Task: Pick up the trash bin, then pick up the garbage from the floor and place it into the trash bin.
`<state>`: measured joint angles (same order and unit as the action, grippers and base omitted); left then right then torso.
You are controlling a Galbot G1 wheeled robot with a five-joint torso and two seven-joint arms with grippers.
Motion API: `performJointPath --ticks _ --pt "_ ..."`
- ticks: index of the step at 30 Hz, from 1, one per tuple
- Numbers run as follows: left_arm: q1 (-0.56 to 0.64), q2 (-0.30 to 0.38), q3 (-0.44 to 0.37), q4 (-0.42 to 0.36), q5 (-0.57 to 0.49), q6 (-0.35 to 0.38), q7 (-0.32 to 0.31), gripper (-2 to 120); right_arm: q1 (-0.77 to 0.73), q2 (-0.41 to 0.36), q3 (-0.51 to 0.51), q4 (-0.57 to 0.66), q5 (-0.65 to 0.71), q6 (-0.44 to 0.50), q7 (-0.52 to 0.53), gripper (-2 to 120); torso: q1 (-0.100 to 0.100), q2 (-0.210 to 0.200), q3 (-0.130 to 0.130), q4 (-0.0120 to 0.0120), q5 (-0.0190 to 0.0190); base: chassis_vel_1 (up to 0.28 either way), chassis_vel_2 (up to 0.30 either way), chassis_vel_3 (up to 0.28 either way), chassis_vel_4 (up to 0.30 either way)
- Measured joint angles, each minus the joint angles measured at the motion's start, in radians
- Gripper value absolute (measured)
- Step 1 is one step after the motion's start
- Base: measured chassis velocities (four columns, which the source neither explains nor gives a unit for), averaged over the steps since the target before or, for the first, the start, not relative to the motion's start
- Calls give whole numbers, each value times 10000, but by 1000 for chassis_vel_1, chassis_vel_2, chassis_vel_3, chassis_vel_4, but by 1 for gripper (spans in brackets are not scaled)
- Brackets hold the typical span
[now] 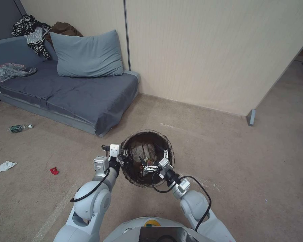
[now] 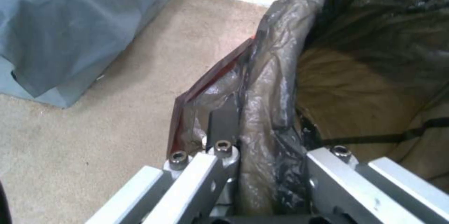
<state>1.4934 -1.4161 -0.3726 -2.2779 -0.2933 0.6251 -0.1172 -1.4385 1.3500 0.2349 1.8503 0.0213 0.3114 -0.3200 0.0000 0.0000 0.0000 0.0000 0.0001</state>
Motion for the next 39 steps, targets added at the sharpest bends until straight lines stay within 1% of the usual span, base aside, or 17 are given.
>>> performJointPath --ticks 7,9,10,12,14,15,17,18,20,21,24,25,27,28,30,39 --pt "1 -37 35 45 -74 20 -64 0 -273 -39 173 557 -28 242 -109 100 0 0 0 0 0 0 0 0 0" --pt "23 -9 17 49 -96 7 -101 0 -519 7 368 1235 -10 344 82 100 0 0 0 0 1 0 0 0 0" --pt "23 -9 17 49 -96 7 -101 0 -519 7 368 1235 -10 344 82 100 0 0 0 0 1 0 0 0 0" --pt "25 8 -2 49 -83 -11 -128 0 -694 100 575 1782 6 343 355 100 0 0 0 0 0 0 0 0 0" --pt "56 39 -52 38 44 -85 -149 0 -1017 326 969 2660 -120 230 1008 100 0 0 0 -1 -1 0 0 0 0" --pt "56 39 -52 38 44 -85 -149 0 -1017 326 969 2660 -120 230 1008 100 0 0 0 -1 -1 0 0 0 0" --pt "96 70 -91 11 185 -130 -165 0 -1376 585 1261 3401 -264 -12 1864 100 0 0 0 -2 -2 0 0 0 0" --pt "96 70 -91 11 185 -130 -165 0 -1376 585 1261 3401 -264 -12 1864 100 0 0 0 -2 -2 0 0 0 0" --pt "121 91 -121 4 262 -171 -190 0 -1646 846 1503 3773 -530 -91 2454 100 0 0 -1 -1 -1 0 0 0 0" --pt "121 91 -121 4 262 -171 -190 0 -1646 846 1503 3773 -530 -91 2454 100 0 0 -1 -1 -1 0 0 0 0" --pt "144 99 -140 4 289 -223 -208 0 -2007 1220 1743 3863 -850 -168 3190 100 0 0 -1 0 -1 0 0 0 0" --pt "144 99 -140 4 289 -223 -208 0 -2007 1220 1743 3863 -850 -168 3190 100 0 0 -1 0 -1 0 0 0 0" --pt "168 104 -156 3 304 -275 -215 0 -2190 1454 1949 3630 -949 -180 3629 100 0 0 -1 -1 0 0 0 0 0" --pt "168 104 -156 3 304 -275 -215 0 -2190 1454 1949 3630 -949 -180 3629 100 0 0 -1 -1 0 0 0 0 0" --pt "191 118 -207 3 322 -353 -212 0 -2286 1623 2255 3259 -1023 -88 3946 100 1 0 0 -1 -1 0 0 0 0" --pt "222 130 -266 -29 326 -449 -198 0 -2396 1777 2758 2742 -993 271 4069 100 1 -1 0 0 0 0 0 0 0"
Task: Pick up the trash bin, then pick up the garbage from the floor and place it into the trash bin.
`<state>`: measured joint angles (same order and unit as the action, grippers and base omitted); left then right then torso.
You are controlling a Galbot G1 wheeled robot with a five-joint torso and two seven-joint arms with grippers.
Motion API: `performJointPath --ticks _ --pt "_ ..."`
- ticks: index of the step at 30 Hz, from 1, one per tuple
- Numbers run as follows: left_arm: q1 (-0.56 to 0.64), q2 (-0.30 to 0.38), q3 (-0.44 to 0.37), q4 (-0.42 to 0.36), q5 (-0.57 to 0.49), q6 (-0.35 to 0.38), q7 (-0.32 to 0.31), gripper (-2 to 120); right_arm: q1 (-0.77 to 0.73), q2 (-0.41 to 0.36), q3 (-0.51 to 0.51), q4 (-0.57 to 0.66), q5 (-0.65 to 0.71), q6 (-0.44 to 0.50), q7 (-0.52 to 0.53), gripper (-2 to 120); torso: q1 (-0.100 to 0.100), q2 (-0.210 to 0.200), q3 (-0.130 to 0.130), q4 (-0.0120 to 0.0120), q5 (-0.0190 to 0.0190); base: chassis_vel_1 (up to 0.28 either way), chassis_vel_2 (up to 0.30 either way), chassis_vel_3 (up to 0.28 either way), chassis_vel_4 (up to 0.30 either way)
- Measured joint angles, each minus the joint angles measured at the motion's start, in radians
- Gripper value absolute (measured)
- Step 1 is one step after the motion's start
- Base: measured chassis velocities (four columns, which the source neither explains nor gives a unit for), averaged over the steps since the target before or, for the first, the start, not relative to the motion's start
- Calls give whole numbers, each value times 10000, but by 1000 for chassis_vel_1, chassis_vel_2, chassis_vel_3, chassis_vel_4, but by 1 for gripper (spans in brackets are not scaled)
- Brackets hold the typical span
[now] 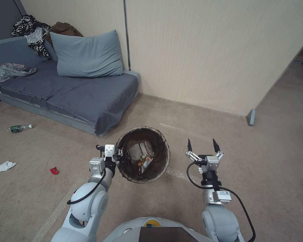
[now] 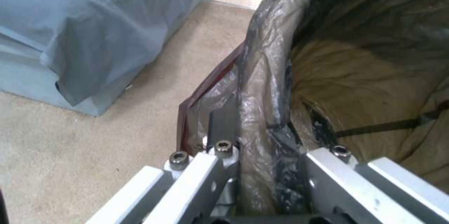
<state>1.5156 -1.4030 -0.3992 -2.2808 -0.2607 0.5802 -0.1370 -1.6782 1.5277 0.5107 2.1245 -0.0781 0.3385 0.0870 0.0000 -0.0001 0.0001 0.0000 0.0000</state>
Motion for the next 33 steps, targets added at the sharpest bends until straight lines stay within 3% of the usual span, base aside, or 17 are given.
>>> performJointPath --ticks 15,33 --pt "51 -50 21 -1 8 -170 17 0 23 56 496 -993 428 576 -209 100 0 0 0 0 0 0 0 0 0" --pt "80 -100 -16 30 7 -327 84 0 321 14 494 -1050 684 572 -439 100 0 0 0 -1 0 44 48 43 40"
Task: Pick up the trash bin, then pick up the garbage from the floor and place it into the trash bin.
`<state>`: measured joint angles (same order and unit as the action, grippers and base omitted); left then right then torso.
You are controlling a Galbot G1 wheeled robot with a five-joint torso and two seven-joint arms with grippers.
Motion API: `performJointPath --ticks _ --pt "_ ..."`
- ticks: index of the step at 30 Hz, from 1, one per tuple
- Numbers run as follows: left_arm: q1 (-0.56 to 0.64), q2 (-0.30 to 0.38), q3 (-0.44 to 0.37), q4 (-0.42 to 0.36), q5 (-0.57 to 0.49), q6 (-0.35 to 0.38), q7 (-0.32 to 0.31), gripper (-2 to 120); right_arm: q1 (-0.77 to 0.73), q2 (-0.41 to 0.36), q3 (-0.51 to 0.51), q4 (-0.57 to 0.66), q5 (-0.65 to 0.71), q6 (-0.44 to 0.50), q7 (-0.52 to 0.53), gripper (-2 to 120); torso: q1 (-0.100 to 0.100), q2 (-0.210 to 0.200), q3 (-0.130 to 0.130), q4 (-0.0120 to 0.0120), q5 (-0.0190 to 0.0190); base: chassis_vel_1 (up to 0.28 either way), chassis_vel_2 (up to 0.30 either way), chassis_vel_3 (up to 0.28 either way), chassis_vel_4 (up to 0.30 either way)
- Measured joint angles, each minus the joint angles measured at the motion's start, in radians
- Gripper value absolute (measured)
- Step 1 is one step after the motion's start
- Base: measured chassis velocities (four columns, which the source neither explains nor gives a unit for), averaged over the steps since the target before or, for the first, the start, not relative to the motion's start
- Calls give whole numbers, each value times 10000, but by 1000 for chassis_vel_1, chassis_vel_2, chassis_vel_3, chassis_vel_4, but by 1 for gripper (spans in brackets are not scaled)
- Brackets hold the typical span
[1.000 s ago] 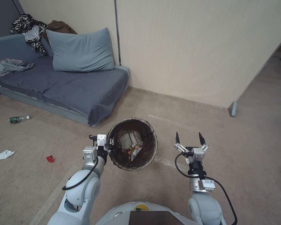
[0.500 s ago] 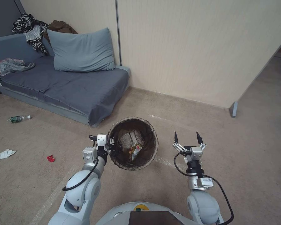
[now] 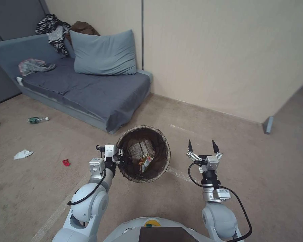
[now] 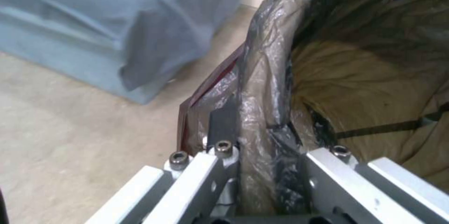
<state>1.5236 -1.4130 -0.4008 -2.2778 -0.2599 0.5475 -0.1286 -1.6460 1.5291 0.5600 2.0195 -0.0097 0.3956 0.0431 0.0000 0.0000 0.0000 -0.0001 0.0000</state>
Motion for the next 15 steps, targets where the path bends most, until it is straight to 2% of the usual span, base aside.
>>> performJointPath --ticks 15 --pt "-8 0 -54 65 -12 -92 51 0 212 -31 -21 -61 17 -90 -13 100 0 0 0 1 0 118 121 116 117"
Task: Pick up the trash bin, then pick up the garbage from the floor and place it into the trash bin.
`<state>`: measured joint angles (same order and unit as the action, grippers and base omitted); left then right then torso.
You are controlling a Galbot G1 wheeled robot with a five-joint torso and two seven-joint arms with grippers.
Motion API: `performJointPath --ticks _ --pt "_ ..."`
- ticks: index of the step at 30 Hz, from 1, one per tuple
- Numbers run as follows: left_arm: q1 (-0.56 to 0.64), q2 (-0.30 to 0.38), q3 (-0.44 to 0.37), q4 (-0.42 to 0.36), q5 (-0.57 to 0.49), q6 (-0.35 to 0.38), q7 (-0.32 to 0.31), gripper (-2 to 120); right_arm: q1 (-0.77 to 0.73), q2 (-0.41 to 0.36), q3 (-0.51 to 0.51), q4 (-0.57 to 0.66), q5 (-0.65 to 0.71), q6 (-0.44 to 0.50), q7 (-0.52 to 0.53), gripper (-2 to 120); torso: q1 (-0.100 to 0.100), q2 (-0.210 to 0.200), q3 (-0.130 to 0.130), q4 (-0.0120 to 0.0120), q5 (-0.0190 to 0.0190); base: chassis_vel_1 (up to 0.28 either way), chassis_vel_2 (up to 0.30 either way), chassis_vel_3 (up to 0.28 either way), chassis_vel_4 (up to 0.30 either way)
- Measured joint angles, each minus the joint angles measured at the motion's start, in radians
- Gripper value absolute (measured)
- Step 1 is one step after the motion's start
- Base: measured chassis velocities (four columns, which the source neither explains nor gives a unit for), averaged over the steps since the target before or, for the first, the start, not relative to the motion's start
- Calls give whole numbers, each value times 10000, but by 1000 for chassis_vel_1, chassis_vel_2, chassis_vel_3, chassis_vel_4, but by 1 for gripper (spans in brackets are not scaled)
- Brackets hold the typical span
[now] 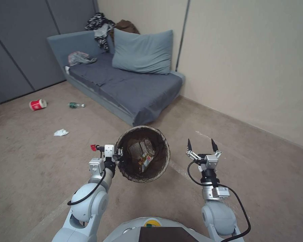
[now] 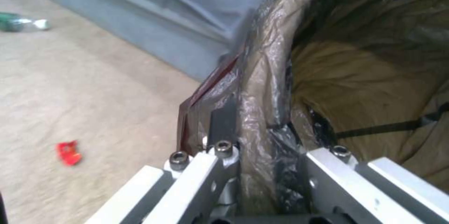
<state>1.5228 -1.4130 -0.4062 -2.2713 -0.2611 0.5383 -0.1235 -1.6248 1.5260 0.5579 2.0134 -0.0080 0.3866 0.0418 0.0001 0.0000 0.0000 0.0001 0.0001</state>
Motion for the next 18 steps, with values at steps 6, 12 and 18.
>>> performJointPath --ticks 6,12,18 --pt "7 2 -17 13 -10 -39 8 0 52 -18 -18 -28 53 -7 -51 100 0 0 0 -1 0 128 119 118 137" --pt "41 14 -24 -8 -16 -48 12 0 89 -28 -48 -30 147 5 -76 100 0 0 0 1 0 139 133 135 113" --pt "52 30 -15 -17 -17 -61 16 0 196 -27 -46 -135 250 176 -90 100 0 0 0 -2 0 120 120 113 108"
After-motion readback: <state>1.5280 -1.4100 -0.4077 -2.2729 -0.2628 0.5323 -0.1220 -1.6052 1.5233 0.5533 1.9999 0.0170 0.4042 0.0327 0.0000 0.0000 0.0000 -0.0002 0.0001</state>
